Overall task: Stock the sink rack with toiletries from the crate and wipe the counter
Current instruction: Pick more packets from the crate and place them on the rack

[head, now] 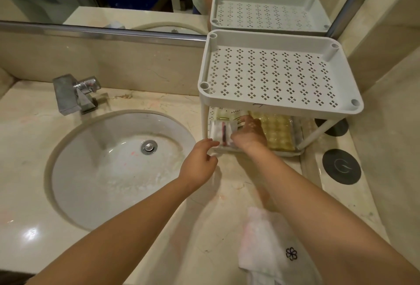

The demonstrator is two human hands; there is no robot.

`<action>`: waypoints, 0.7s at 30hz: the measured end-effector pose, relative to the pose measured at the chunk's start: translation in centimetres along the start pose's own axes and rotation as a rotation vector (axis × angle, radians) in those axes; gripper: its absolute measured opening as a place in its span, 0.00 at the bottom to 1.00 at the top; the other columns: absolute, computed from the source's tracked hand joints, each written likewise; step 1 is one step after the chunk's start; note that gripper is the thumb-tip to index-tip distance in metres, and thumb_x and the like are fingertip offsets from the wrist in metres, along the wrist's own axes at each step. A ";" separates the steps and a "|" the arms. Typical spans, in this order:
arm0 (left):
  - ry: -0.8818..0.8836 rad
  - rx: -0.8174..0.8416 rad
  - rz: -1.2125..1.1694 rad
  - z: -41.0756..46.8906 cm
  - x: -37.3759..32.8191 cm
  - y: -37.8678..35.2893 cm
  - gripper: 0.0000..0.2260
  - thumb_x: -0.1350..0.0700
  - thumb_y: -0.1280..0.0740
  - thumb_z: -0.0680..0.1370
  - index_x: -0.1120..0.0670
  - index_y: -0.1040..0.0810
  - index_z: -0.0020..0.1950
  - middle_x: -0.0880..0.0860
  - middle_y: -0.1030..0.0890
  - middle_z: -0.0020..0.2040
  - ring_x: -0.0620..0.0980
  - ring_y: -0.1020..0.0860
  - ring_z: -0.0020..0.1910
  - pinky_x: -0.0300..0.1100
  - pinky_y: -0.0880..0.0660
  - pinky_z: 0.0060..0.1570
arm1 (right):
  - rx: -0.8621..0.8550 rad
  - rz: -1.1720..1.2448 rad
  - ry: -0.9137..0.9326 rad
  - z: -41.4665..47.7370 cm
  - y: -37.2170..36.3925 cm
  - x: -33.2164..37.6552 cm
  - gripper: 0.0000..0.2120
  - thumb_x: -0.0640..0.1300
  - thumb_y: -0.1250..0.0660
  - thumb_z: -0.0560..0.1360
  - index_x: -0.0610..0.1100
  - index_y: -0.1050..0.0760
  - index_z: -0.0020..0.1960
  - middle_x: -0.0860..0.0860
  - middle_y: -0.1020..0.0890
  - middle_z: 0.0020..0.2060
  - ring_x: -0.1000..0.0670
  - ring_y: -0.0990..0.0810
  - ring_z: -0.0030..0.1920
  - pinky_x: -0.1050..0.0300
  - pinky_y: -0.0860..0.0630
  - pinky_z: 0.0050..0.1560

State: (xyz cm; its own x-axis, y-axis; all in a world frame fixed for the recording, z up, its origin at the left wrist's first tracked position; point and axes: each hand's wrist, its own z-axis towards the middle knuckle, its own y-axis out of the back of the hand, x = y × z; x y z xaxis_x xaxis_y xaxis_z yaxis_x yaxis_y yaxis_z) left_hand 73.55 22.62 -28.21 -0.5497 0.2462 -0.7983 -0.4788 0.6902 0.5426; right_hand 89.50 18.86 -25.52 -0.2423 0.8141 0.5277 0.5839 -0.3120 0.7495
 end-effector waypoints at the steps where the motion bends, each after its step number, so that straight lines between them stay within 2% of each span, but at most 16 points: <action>1: 0.004 -0.011 -0.019 -0.3 0.0 0.1 0.19 0.61 0.39 0.77 0.47 0.26 0.66 0.45 0.31 0.70 0.43 0.19 0.44 0.42 0.26 0.56 | -0.002 0.033 -0.004 -0.4 0.0 -0.2 0.27 0.38 0.31 0.71 0.49 0.32 0.68 0.47 0.31 0.65 0.44 0.23 0.62 0.51 0.22 0.56; 5: 0.042 -0.046 -0.133 -1.5 0.1 0.7 0.18 0.61 0.39 0.77 0.45 0.26 0.64 0.44 0.26 0.64 0.43 0.19 0.44 0.40 0.22 0.46 | -0.041 0.264 0.100 -3.0 -1.1 -1.4 0.19 0.39 0.32 0.73 0.48 0.27 0.63 0.49 0.26 0.59 0.47 0.22 0.55 0.56 0.24 0.52; 9: 0.108 -0.073 -0.266 -3.1 0.4 1.9 0.17 0.62 0.39 0.77 0.47 0.26 0.64 0.45 0.24 0.61 0.45 0.18 0.46 0.47 0.22 0.52 | -0.101 0.515 0.139 -5.8 -2.2 -1.4 0.13 0.38 0.33 0.74 0.47 0.26 0.57 0.54 0.23 0.48 0.51 0.22 0.48 0.59 0.26 0.47; 12: 0.142 -0.115 -0.308 -4.6 1.0 3.2 0.16 0.62 0.39 0.78 0.50 0.26 0.63 0.47 0.23 0.58 0.45 0.18 0.45 0.48 0.22 0.52 | -0.060 0.531 0.164 -7.7 -3.3 -1.4 0.14 0.39 0.31 0.73 0.48 0.25 0.57 0.55 0.23 0.47 0.55 0.23 0.46 0.61 0.26 0.44; 16: 0.173 -0.177 -0.368 -7.3 2.4 5.4 0.16 0.64 0.39 0.78 0.52 0.26 0.63 0.50 0.22 0.57 0.45 0.19 0.42 0.46 0.23 0.53 | 0.020 0.492 0.199 -10.6 -5.3 -0.2 0.15 0.40 0.31 0.72 0.49 0.25 0.57 0.54 0.23 0.49 0.52 0.22 0.49 0.49 0.20 0.52; 21: 0.205 -0.282 -0.404 -12.0 5.1 9.0 0.16 0.65 0.38 0.77 0.53 0.26 0.63 0.50 0.21 0.54 0.49 0.19 0.43 0.49 0.24 0.54 | 0.099 0.428 0.318 -15.3 -8.4 2.8 0.15 0.41 0.31 0.71 0.50 0.25 0.57 0.55 0.23 0.49 0.53 0.23 0.43 0.56 0.23 0.47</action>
State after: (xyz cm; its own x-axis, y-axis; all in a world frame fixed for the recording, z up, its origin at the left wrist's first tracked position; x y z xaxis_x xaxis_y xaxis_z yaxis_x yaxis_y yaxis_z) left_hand 58.25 21.95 -24.22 -0.3924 -0.1588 -0.9060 -0.8300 0.4856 0.2744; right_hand 72.06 16.23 -24.18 -0.1799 0.4313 0.8841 0.7482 -0.5235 0.4076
